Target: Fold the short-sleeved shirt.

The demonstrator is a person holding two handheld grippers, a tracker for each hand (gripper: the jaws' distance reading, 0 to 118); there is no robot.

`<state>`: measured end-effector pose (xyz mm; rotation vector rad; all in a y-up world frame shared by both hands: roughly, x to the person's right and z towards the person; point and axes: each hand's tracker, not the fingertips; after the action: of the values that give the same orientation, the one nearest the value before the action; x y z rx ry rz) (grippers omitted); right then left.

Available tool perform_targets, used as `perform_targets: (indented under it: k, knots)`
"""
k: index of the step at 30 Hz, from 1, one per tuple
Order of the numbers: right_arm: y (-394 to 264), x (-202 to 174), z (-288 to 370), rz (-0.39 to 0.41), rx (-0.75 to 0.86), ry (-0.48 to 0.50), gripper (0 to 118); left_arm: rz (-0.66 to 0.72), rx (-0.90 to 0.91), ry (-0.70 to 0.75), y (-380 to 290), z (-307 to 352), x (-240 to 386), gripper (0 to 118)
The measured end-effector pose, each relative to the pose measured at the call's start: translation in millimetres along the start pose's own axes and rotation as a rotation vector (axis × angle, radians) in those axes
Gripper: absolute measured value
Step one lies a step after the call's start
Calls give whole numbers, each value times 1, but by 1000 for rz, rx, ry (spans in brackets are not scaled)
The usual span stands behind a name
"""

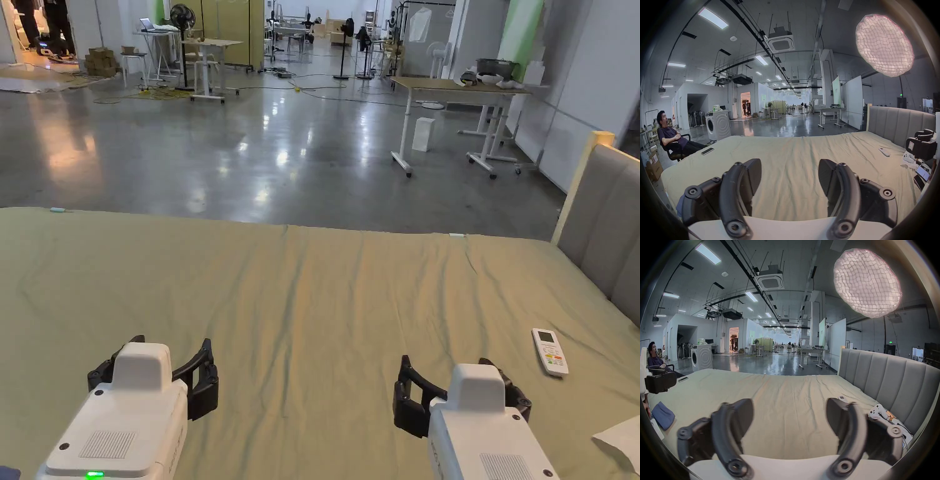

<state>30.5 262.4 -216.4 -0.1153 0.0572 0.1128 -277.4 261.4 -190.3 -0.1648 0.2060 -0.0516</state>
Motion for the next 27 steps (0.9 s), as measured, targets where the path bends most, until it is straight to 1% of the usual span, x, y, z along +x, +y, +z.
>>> perform_targets:
  k: [1,3,6,8,10,11,14,15,17,18,19,21,23,24,27]
  knots:
    - [0,0,0,-4,-4,-1,111,-6,-4,1,0,-1,0,83]
    - [1,0,0,-15,-3,-1,112,-15,-7,6,1,4,1,91]
    - [2,0,1,-16,12,1,115,-6,-1,13,1,4,-1,92]
    - [3,-2,2,2,21,-4,118,16,-2,3,1,4,-4,93]
    - [3,-2,2,-3,13,-4,118,41,-3,-13,2,5,-5,98]
    - [3,-2,1,-18,10,1,118,48,-4,-22,2,5,-5,100]
    - [3,-1,1,-60,8,13,118,55,-1,-40,2,5,-8,101]
    - [3,-2,2,-84,-14,0,118,57,-2,-45,2,5,-8,101]
    - [8,-5,3,-26,28,-30,118,68,-1,-52,3,5,-9,101]
    - [10,-4,4,-9,61,-26,118,75,0,-56,2,2,-11,101]
    - [8,-4,4,-56,31,1,118,81,2,-58,2,2,-12,101]
    - [12,-1,3,-83,29,8,118,95,7,-67,3,2,-13,103]
    - [12,0,0,-135,-13,-13,118,107,11,-72,3,3,-13,105]
    - [14,-1,-1,-128,-8,-40,118,109,12,-69,3,3,-12,105]
    - [17,0,-1,-126,-8,-58,118,96,14,-50,2,2,-11,105]
